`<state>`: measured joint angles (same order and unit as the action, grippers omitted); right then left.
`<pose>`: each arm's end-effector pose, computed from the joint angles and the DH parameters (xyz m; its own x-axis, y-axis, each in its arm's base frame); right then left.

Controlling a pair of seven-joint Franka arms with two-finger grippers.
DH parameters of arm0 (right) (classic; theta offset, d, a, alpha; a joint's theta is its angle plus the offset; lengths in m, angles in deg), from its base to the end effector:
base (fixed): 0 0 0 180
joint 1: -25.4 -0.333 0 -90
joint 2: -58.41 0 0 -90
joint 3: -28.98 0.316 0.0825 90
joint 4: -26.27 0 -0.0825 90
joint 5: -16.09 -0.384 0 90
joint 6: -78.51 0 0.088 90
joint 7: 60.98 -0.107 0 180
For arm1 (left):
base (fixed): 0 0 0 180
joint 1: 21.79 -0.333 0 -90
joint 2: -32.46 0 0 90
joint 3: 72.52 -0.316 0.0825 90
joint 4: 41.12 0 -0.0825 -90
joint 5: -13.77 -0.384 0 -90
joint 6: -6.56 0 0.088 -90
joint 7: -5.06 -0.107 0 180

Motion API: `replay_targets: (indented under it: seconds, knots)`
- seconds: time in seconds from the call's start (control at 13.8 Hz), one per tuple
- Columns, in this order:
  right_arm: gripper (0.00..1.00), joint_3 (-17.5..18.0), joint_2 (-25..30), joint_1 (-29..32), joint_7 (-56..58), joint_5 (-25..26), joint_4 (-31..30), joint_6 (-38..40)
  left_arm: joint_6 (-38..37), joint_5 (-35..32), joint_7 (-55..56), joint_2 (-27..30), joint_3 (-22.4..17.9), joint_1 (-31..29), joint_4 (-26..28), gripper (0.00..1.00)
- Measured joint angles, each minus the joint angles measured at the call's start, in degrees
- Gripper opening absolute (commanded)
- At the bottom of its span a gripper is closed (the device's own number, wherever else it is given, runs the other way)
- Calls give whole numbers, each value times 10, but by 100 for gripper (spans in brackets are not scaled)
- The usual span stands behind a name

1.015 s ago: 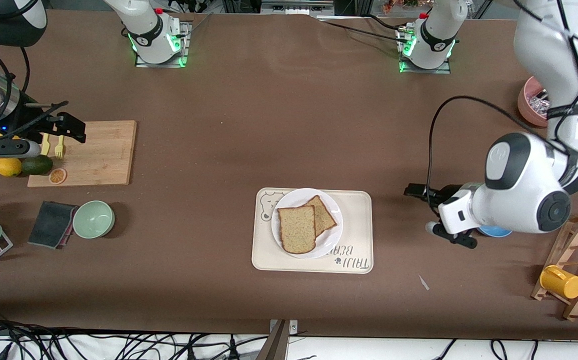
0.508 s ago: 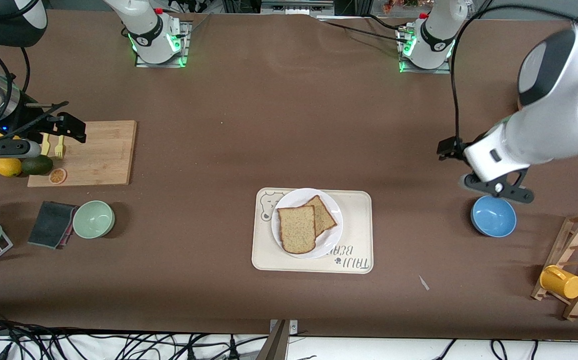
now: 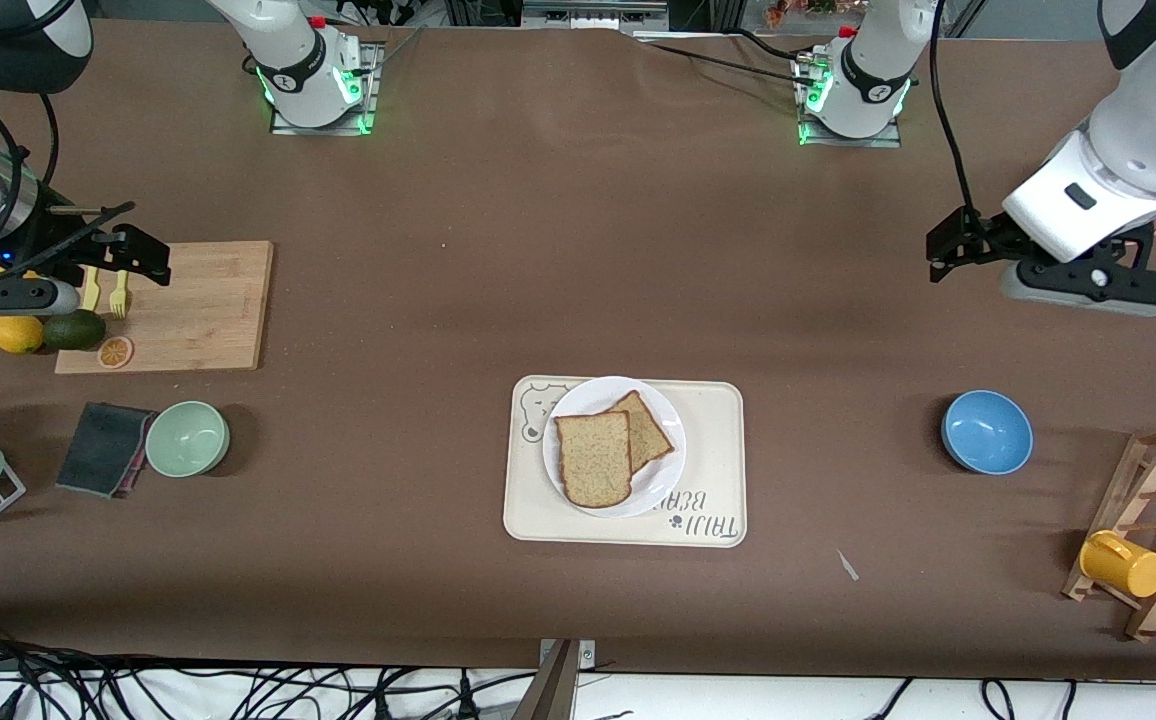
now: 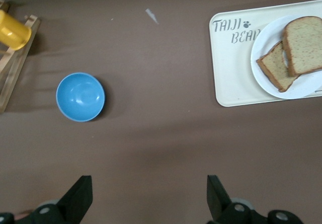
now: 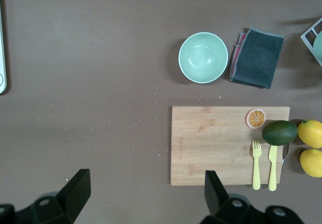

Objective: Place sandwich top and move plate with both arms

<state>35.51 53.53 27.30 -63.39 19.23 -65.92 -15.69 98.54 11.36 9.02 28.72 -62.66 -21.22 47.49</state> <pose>0.5815 0.0391 0.5646 0.9979 0.0428 -0.0477 0.0450 -0.9979 0.0467 0.5689 -0.0970 0.6026 0.9935 -0.1139 -0.0034 -0.1139 -0.9930 -0.0312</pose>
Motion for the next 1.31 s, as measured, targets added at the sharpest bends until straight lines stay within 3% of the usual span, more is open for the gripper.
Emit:
replay_targets:
  seconds: [0.29,1.31]
  knots:
    - [100,0,0,0,0,0,0,0,7,1,16,42,-3,0,68,100]
    - [100,0,0,0,0,0,-2,0,13,5,21,40,-5,-1,70,100]
